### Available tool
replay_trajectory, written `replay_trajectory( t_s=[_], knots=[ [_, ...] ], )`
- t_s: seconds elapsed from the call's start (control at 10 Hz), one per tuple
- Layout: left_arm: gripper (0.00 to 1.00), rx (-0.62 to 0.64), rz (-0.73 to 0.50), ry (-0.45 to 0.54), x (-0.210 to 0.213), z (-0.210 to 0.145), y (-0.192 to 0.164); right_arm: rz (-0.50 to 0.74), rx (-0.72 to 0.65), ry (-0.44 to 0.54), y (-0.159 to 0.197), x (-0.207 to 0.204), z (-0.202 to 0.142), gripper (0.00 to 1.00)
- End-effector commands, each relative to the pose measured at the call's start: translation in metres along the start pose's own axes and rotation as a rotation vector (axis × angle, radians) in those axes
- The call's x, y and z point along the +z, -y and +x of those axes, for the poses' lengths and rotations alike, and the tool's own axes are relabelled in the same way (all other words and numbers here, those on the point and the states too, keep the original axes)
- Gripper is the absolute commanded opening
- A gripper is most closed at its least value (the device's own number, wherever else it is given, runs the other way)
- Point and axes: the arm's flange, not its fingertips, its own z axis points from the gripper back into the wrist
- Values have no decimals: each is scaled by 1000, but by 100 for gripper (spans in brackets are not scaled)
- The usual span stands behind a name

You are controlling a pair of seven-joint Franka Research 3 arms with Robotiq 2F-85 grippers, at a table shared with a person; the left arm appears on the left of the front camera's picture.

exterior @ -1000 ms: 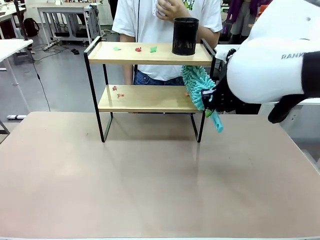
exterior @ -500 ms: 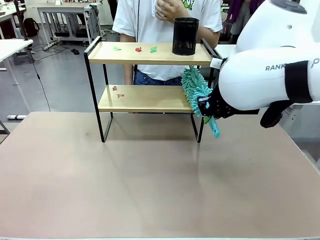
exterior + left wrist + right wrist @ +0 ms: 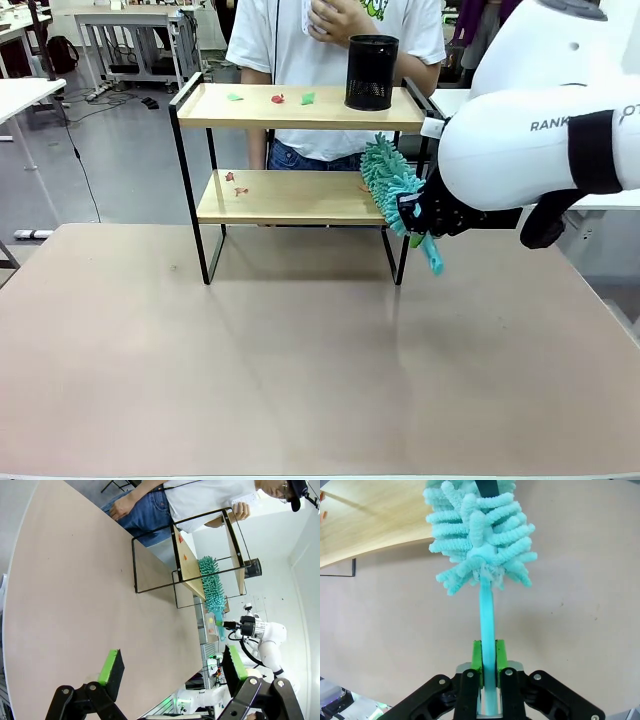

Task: Clean the shelf.
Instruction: Clean the specific tier of the Shelf with the Duster once objects are removed.

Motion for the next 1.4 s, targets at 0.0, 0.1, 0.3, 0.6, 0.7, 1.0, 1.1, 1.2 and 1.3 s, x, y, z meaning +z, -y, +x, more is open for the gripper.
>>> replay_trajectory(
  t_s=[0.0,0.1,0.3,0.6,0.7,1.0,1.1,1.2,1.3],
  knots=[
    [100,-28,-20,12,-1,0,1,-20,35,8,5,5,11,12],
    [100,-28,-20,12,-1,0,1,-18,56,-1,-1,4,14,12],
    [100,-28,-20,12,-1,0,1,-12,91,-12,-23,2,15,12],
    [100,-28,-20,12,-1,0,1,18,173,-32,-63,-6,8,12],
    [100,-28,-20,12,-1,0,1,24,187,-31,-72,-5,8,12],
    [100,-28,-20,12,-1,0,1,8,252,-59,-105,-14,9,12],
    [100,-28,-20,12,-1,0,1,7,286,-61,-120,-15,12,12],
    [100,-28,-20,12,-1,0,1,1,314,-65,-134,-16,14,12],
    [100,-28,-20,12,-1,0,1,-5,333,-65,-147,-20,18,12]
  ],
)
